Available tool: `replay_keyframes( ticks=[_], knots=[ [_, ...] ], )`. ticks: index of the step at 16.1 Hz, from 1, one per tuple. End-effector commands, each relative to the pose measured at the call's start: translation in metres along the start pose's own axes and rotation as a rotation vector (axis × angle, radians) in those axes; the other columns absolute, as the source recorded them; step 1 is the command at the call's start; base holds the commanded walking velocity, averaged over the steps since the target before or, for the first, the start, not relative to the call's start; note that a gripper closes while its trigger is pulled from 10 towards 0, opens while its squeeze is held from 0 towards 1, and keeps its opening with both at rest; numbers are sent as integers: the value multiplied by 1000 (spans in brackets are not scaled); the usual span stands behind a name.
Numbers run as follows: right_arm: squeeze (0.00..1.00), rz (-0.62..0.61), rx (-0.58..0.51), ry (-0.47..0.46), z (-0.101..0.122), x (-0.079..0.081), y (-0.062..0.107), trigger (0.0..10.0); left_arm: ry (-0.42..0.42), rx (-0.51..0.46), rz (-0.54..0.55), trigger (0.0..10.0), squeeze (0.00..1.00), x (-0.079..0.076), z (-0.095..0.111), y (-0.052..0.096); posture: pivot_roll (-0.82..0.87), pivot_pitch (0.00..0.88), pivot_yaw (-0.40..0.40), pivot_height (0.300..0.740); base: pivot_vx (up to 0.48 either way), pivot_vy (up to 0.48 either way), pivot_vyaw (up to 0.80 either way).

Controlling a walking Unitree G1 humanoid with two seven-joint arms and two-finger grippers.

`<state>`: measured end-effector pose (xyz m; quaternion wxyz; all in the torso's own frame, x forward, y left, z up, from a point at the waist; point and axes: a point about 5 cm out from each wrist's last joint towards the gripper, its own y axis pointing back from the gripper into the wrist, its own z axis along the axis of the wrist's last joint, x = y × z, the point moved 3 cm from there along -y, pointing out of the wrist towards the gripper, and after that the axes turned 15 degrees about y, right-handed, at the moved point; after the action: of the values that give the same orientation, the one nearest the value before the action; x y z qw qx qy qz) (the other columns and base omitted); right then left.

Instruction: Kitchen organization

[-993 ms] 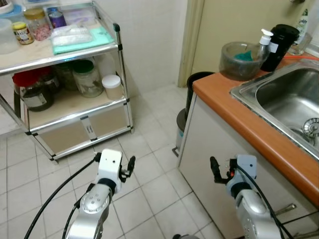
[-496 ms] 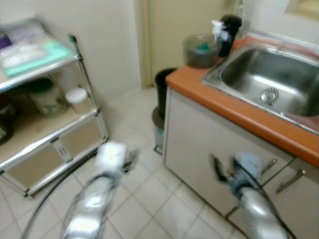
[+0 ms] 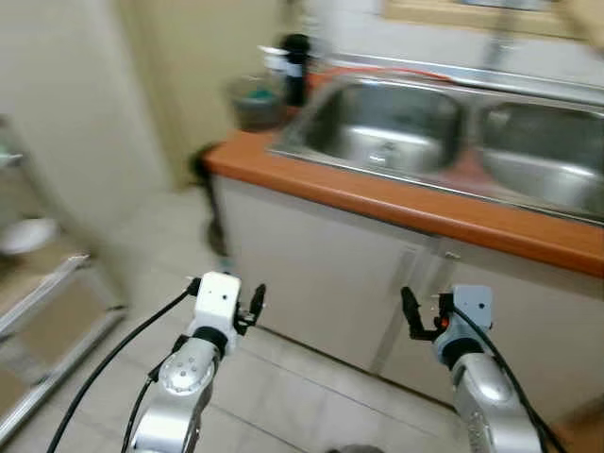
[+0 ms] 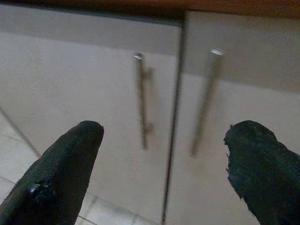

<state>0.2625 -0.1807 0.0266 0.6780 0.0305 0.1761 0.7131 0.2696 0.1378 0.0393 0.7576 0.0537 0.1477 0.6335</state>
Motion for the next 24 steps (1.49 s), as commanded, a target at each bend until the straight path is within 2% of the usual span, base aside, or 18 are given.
replay_keyframes(
  ticks=[1, 4, 6, 11, 14, 15, 17, 19, 22, 24],
  knots=[
    [0, 4, -11, 12, 5, 2, 0, 10000, 6, -7, 13, 10000, 0, 3, 1, 1, -147, 0, 23, 740, 0, 0, -800],
    [0, 10, -28, 43, 10, 2, 2, 10000, 12, -36, 15, 10000, 0, 2, 2, 4, -149, 0, 13, 740, 0, 0, -800],
    [0, 0, -75, 47, 21, 0, 1, 10000, 80, -45, 71, 10000, 0, 7, 0, 5, -150, 0, -2, 740, 0, 0, -800],
    [0, 1, -80, 54, 24, -5, -3, 10000, 58, -70, 105, 10000, 0, 14, 5, 10, -139, 0, -15, 740, 0, 0, -800],
    [0, -24, -115, 30, 38, -8, -1, 10000, 68, -105, 106, 10000, 0, 15, 21, 10, -150, 0, -6, 740, 0, 0, -800],
    [0, -39, -124, 29, 43, -10, -1, 10000, -18, -172, 60, 10000, 0, 10, 38, 5, -158, 0, 1, 740, 0, 0, -800],
    [0, -48, -129, 30, 46, -11, -1, 10000, -67, -239, 19, 10000, 0, 0, 52, 3, -161, 0, 3, 740, 0, 0, -800],
    [0, -67, -140, 37, 54, -15, -1, 10000, -34, -228, -23, 10000, 0, -10, 59, -2, -163, 0, 3, 740, 0, 0, -800],
    [0, -63, -168, 29, 70, -16, 1, 10000, -5, -219, 2, 10000, 0, -3, 60, -4, -165, 0, 5, 740, 0, 480, -708],
    [0, -9, -195, 17, 80, -10, 0, 10000, 31, -233, 33, 10000, 0, 5, 67, -3, -159, 0, 2, 740, 0, 0, 0]
  ],
)
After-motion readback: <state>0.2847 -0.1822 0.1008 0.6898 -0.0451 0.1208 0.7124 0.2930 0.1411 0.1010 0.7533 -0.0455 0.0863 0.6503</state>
